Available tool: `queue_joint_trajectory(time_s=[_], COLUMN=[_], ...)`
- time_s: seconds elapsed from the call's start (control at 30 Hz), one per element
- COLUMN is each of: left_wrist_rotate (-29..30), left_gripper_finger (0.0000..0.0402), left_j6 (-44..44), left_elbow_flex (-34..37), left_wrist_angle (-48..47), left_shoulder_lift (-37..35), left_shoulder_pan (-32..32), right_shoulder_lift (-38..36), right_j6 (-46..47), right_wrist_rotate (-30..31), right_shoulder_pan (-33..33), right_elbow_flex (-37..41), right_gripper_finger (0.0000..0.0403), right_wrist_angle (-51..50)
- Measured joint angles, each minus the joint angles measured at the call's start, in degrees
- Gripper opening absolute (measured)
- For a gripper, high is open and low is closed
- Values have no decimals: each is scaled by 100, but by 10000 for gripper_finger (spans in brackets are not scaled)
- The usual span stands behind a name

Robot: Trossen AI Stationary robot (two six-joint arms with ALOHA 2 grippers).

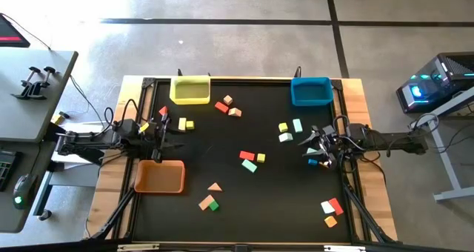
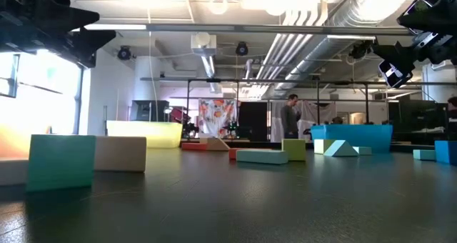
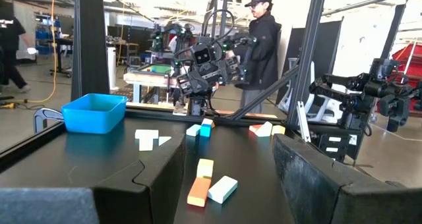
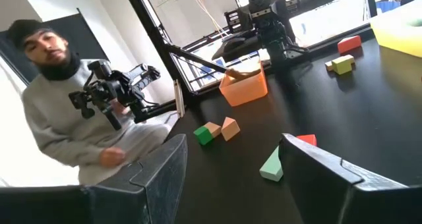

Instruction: Sort blocks by size

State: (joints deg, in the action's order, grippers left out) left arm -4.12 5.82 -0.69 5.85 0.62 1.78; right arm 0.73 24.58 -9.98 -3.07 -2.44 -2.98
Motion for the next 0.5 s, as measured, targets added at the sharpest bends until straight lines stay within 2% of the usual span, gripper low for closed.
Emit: queue_joint_trajectory(time_s=[0.37,0.5], left_wrist_rotate=[0,4], left_gripper_finger=[211,211], left_j6=[28,668], left_elbow_flex=[0,0], left_wrist_angle=[0,168], left_shoulder_lift=[1,7], left_shoulder_pan=[-1,0], right_shoulder_lift=[2,2], right_j6=[-8,-3], right_wrist_rotate=[0,0], right_shoulder_pan=[2,0], right_elbow_flex=[0,-1], right_gripper_finger=[236,236], right_wrist_angle=[0,0])
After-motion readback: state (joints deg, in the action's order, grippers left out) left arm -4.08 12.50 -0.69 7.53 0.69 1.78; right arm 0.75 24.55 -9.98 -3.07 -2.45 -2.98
